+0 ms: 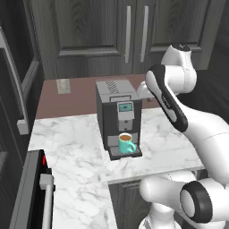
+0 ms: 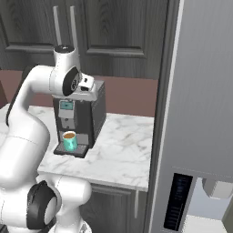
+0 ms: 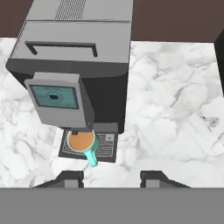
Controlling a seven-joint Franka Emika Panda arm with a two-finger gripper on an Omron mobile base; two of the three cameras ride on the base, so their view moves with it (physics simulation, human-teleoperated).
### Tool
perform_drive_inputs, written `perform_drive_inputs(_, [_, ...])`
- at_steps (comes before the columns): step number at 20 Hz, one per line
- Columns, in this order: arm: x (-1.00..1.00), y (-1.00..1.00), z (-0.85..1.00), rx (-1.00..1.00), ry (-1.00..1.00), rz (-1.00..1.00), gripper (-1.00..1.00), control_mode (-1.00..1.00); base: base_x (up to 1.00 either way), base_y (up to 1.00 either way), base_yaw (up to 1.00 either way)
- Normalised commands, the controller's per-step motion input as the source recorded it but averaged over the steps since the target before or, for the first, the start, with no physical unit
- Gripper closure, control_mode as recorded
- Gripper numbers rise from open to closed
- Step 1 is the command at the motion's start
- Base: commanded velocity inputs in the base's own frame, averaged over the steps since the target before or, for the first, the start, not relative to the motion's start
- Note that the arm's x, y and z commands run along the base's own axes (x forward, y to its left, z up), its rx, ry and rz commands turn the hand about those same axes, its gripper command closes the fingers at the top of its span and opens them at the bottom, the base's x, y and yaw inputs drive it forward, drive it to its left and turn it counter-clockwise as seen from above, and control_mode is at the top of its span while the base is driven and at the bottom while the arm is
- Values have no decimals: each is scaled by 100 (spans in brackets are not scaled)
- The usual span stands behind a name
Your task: Pick up the brewed coffee from the coffee machine and place it next to the breakfast plate on the dining counter.
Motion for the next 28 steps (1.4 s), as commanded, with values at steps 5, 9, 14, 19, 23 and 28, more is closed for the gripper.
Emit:
perform_drive_inputs(5, [-24,16,-27,0,-3,4,-100,-100,0,0,0])
perform_drive_inputs(9, [-36,29,-63,0,-16,13,-100,-100,0,0,0])
perform_drive_inputs(14, [-32,11,-63,0,-22,15,-100,-100,0,0,0])
perform_drive_inputs(19, [-18,1,-52,0,-7,15,-100,-100,0,0,0])
perform_drive_inputs(23, [-9,5,-22,-1,20,14,-100,-100,0,0,0])
perform_drive_inputs(28, [-1,10,-39,-5,31,12,-100,-100,0,0,0])
